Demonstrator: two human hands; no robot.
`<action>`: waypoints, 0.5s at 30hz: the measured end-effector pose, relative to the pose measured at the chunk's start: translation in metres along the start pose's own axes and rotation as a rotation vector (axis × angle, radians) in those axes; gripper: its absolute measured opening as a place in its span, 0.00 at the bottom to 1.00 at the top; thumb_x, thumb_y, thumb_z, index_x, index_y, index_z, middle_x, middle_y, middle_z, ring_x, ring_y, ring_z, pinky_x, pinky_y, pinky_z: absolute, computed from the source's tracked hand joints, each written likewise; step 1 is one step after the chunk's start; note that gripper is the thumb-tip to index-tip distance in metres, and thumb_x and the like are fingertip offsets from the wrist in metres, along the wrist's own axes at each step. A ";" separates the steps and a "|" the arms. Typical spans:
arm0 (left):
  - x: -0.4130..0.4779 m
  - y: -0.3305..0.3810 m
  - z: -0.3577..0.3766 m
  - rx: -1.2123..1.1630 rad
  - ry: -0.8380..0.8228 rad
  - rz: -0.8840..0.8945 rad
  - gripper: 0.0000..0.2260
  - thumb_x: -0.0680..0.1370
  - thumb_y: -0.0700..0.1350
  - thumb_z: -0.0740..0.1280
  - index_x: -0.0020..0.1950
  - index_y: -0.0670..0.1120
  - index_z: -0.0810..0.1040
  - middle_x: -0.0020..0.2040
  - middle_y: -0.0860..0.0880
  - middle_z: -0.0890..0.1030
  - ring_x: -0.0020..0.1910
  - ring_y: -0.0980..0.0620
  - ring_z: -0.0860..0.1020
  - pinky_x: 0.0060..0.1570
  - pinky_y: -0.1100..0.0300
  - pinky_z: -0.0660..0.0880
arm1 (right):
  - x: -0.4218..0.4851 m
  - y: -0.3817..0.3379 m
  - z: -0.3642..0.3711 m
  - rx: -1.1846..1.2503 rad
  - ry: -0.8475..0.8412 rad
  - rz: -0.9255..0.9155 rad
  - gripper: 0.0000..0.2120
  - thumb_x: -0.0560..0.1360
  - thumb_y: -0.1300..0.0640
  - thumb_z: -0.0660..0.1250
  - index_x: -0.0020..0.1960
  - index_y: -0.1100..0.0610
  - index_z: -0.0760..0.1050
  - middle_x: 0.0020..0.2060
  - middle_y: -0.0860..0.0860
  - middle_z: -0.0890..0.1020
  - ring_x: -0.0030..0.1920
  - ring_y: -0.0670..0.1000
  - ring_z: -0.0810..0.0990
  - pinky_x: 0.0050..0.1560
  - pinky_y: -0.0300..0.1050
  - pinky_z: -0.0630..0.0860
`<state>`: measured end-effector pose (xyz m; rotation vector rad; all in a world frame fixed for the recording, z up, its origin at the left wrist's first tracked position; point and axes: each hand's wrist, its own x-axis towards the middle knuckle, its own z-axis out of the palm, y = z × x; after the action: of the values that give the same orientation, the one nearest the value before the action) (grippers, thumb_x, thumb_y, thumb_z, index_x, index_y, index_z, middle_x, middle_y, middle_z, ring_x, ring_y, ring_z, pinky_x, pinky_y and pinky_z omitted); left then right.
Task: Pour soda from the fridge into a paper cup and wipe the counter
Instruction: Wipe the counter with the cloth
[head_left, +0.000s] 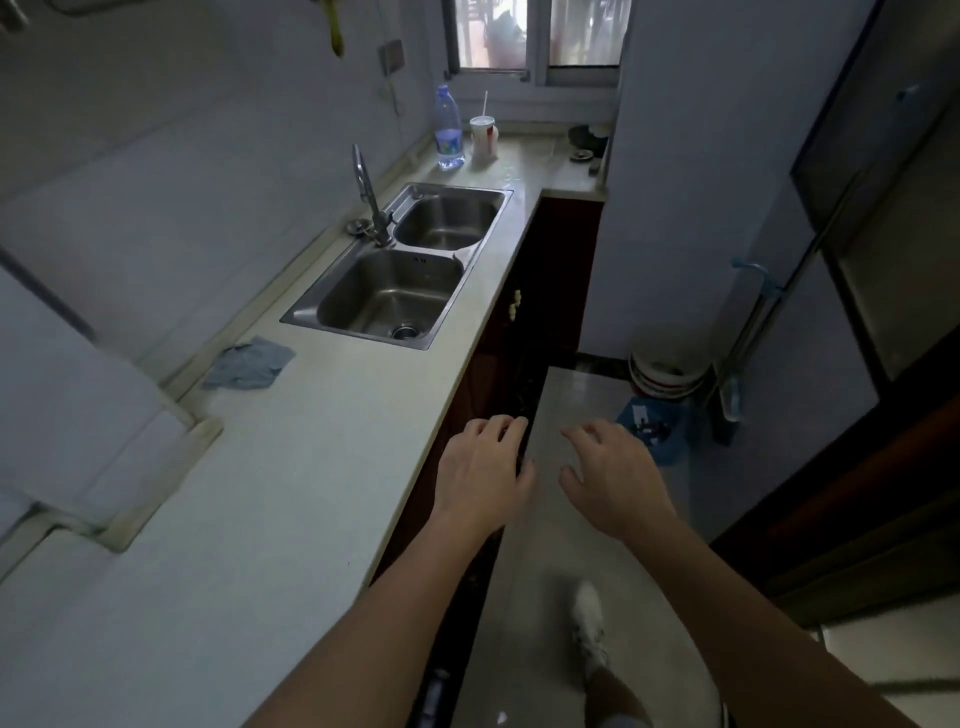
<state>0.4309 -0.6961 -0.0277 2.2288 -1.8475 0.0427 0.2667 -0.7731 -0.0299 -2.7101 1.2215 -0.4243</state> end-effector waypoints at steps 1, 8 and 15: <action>0.015 -0.004 0.002 0.004 0.005 -0.019 0.23 0.79 0.54 0.62 0.72 0.48 0.71 0.66 0.50 0.77 0.62 0.48 0.76 0.55 0.53 0.76 | 0.018 0.006 0.002 0.017 -0.002 -0.017 0.18 0.70 0.54 0.73 0.58 0.58 0.79 0.48 0.56 0.82 0.47 0.58 0.80 0.47 0.50 0.77; 0.120 -0.031 0.009 0.035 0.004 -0.234 0.22 0.79 0.55 0.62 0.71 0.49 0.72 0.65 0.50 0.78 0.61 0.48 0.76 0.53 0.53 0.77 | 0.160 0.047 0.014 0.104 -0.047 -0.174 0.21 0.73 0.54 0.71 0.64 0.58 0.77 0.55 0.56 0.80 0.53 0.58 0.80 0.53 0.52 0.77; 0.168 -0.072 0.010 0.056 0.030 -0.518 0.22 0.77 0.54 0.63 0.69 0.49 0.73 0.65 0.49 0.78 0.61 0.45 0.77 0.54 0.50 0.76 | 0.272 0.032 0.041 0.188 -0.087 -0.396 0.22 0.71 0.54 0.72 0.64 0.58 0.76 0.55 0.55 0.80 0.54 0.56 0.79 0.53 0.53 0.78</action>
<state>0.5331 -0.8480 -0.0197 2.6540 -1.2165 0.0332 0.4284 -0.9978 -0.0230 -2.7630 0.5859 -0.4336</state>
